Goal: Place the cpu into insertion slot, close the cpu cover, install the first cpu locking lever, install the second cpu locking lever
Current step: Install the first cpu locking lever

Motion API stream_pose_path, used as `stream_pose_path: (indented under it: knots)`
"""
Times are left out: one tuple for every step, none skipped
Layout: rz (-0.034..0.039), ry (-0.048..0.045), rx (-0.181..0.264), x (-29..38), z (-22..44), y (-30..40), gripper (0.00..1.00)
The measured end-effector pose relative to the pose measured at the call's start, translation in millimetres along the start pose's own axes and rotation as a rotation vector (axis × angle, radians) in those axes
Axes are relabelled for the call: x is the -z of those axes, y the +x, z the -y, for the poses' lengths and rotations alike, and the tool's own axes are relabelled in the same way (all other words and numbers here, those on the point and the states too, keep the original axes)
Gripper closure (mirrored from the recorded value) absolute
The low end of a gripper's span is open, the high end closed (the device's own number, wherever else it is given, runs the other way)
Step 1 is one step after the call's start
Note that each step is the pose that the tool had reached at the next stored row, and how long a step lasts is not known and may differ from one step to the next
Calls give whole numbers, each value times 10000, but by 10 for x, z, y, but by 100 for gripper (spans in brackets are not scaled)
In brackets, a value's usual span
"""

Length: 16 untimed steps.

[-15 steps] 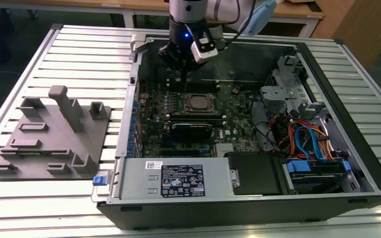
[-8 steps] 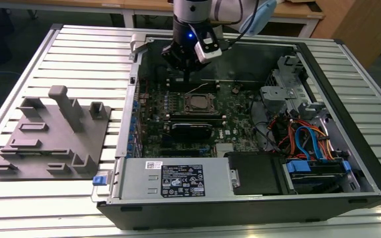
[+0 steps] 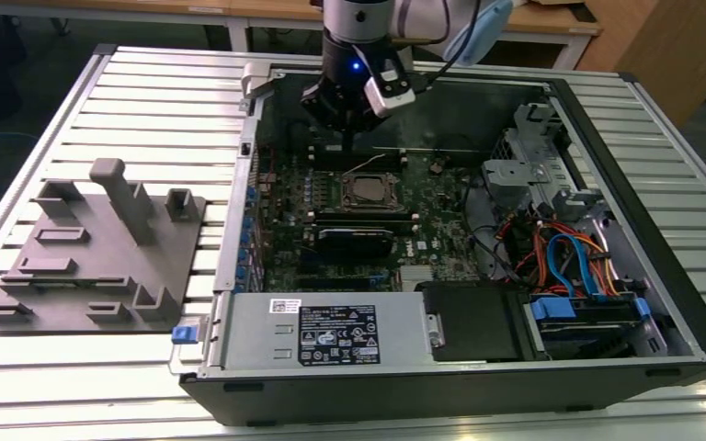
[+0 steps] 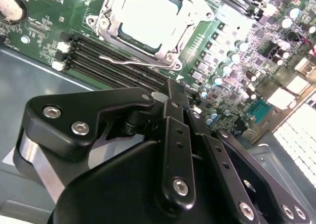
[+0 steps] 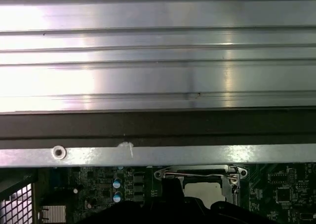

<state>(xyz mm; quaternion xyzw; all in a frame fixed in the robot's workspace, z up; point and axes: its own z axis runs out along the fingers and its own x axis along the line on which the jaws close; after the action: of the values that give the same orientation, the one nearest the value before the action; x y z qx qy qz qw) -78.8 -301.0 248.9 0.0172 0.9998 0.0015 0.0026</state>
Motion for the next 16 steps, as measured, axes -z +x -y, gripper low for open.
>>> stream_pose_path:
  knots:
    - [-1, 0, 10, 0, -1, -16, 90]
    - [-2, 2, 15, 1, 0, -28, 90]
    - [-2, 2, 25, 1, -1, -42, 90]
    - [-1, 1, 42, -2, -1, -52, 90]
    - [-1, 0, 72, -6, -2, -63, 90]
    - [-1, 0, 138, -13, -2, -71, 90]
    - [-2, 1, 248, -18, -2, -72, 90]
    - [-2, 0, 376, -22, -2, -74, 90]
    - [-4, 0, 479, -23, -2, -77, 90]
    - [-5, -1, 552, -24, -2, -80, 90]
    - [-5, 0, 607, -25, -2, -82, 90]
    - [-4, -1, 624, -26, -2, -84, 90]
    - [-4, -2, 624, -27, -2, -85, 90]
    - [-5, -3, 626, -28, -2, -89, 90]
    - [-6, -4, 626, -28, -2, -92, 90]
    - [-8, -3, 626, -28, -3, -98, 90]
